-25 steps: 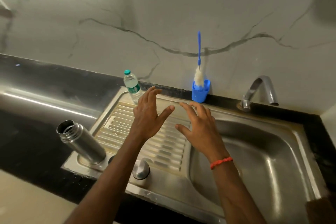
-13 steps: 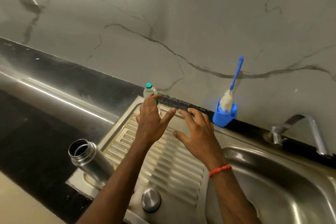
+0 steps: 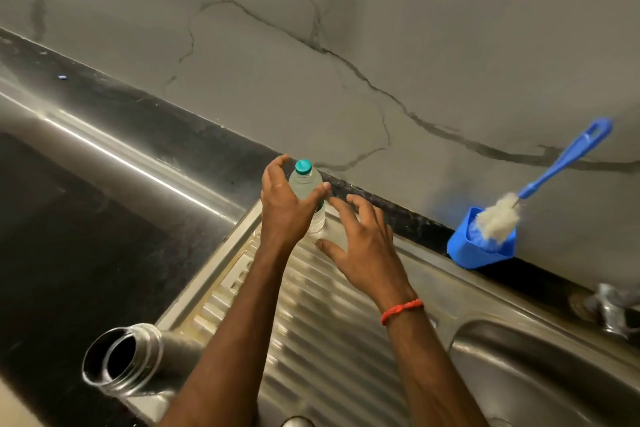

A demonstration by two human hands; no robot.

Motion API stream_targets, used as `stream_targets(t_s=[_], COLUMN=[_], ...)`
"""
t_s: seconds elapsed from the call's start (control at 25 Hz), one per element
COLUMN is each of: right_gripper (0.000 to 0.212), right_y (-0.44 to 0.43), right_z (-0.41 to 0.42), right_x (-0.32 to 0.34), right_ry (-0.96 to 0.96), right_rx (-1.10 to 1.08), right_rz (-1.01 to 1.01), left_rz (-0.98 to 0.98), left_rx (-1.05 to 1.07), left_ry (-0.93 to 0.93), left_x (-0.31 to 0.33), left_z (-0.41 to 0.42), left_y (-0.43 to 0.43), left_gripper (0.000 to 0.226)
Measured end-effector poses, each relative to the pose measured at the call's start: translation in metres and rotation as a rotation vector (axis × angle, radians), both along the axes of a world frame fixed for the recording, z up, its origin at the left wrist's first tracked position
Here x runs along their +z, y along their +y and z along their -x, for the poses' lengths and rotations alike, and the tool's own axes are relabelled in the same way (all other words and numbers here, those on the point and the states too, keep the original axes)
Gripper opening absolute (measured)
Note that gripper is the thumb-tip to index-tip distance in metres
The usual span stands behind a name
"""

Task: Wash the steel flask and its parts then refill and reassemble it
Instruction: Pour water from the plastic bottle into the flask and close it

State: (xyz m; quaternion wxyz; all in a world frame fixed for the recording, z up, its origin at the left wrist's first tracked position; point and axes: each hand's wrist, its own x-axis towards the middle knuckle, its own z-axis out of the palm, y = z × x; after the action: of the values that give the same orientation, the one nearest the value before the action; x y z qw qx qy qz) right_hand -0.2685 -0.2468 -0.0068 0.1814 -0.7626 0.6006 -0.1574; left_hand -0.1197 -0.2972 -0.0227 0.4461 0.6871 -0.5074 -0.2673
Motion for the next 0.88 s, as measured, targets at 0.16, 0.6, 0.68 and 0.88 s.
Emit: stream_targets(t_s=[0.16,0.6,0.68,0.88], right_gripper=[0.073,0.074,0.074,0.09], right_y=[-0.018,-0.008,-0.004,0.02], right_z=[-0.005,0.014,0.016,0.013], right_x=[-0.009,-0.001,0.012,0.044], right_ry=[-0.005,-0.069,-0.098,-0.237], right_rx=[0.007,-0.032,-0.044,-0.065], right_rz=[-0.03,-0.023,0.017,0.074], left_rz=[0.04,0.217,0.228,0.231], left_rx=[-0.057,0.023,-0.045,-0.332], left_ry=[0.047,0.235,0.21,0.409], left_x=[-0.015,0.008,0.023,0.064], left_z=[0.0,0.002,0.002,0.002], left_y=[-0.011,-0.004,0.004,0.04], left_gripper=[0.067,0.023,0.033,0.038])
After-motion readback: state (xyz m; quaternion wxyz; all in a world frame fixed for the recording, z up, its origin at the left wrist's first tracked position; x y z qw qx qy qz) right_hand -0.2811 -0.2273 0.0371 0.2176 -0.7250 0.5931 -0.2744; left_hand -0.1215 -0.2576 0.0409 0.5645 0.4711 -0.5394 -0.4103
